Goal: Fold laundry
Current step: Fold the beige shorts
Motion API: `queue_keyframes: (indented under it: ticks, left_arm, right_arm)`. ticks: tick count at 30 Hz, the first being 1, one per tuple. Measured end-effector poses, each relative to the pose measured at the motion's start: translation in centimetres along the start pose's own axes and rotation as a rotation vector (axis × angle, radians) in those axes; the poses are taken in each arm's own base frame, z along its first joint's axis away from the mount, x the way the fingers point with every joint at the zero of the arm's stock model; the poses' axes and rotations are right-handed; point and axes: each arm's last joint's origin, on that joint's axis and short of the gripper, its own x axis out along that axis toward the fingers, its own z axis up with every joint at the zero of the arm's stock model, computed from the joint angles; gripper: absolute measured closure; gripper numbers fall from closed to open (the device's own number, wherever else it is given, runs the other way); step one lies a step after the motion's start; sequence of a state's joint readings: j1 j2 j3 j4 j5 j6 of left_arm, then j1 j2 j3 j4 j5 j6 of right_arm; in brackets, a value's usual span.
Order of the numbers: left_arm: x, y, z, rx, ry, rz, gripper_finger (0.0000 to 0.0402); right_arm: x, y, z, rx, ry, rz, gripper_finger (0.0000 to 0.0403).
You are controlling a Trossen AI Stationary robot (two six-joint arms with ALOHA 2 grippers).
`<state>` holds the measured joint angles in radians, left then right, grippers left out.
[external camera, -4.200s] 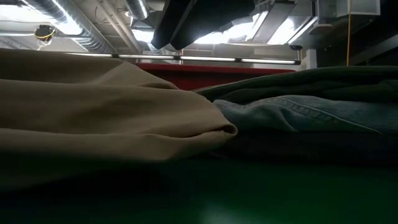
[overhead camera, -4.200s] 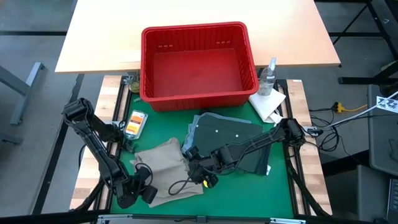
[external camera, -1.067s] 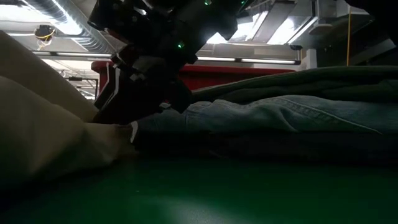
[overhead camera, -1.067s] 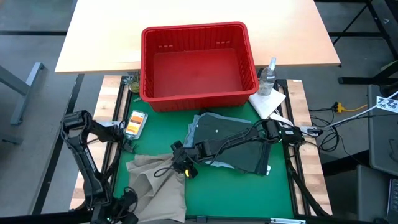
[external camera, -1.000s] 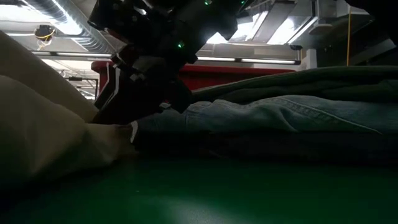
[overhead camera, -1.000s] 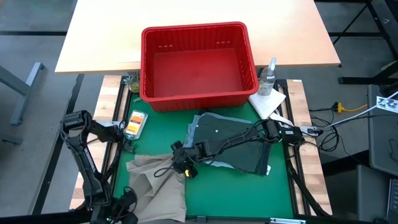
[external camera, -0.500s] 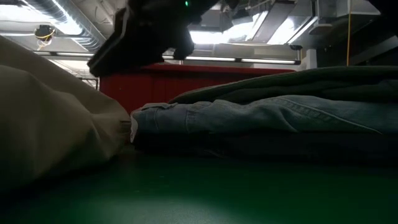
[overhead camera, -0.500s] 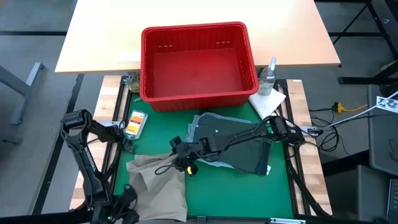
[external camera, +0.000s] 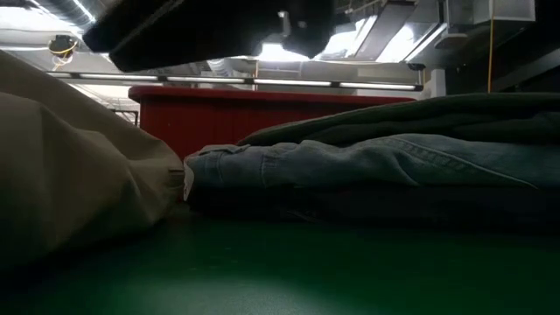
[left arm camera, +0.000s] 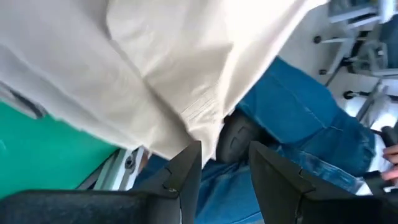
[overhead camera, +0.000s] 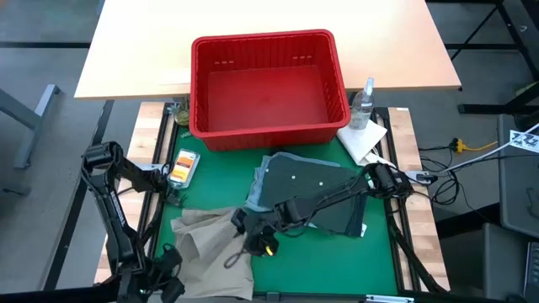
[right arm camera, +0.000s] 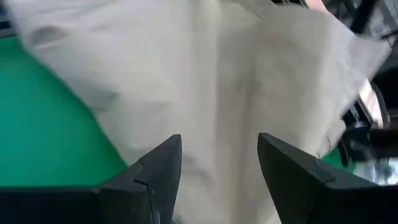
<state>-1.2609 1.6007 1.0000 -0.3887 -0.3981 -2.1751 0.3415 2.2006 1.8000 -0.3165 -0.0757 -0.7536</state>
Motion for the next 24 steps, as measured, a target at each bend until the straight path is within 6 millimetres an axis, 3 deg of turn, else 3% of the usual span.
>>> queue_keyframes:
  ticks: [5,16,24]
  left_arm:
    - [-1.1,-0.5,1.2,0.044,-0.062,-0.015,0.0273]
    - [0.0,-2.0,4.7,0.081,-0.198,0.005,0.0273]
    - [-0.5,-1.9,5.0,0.083,-0.207,0.020,0.0273]
  right_arm:
    - [-0.1,1.2,1.3,-0.046,-0.017,0.013,0.0191]
    - [0.0,1.8,1.8,-0.048,-0.019,0.016,0.0191]
    - [0.0,1.8,1.8,-0.046,-0.017,0.017,0.0191]
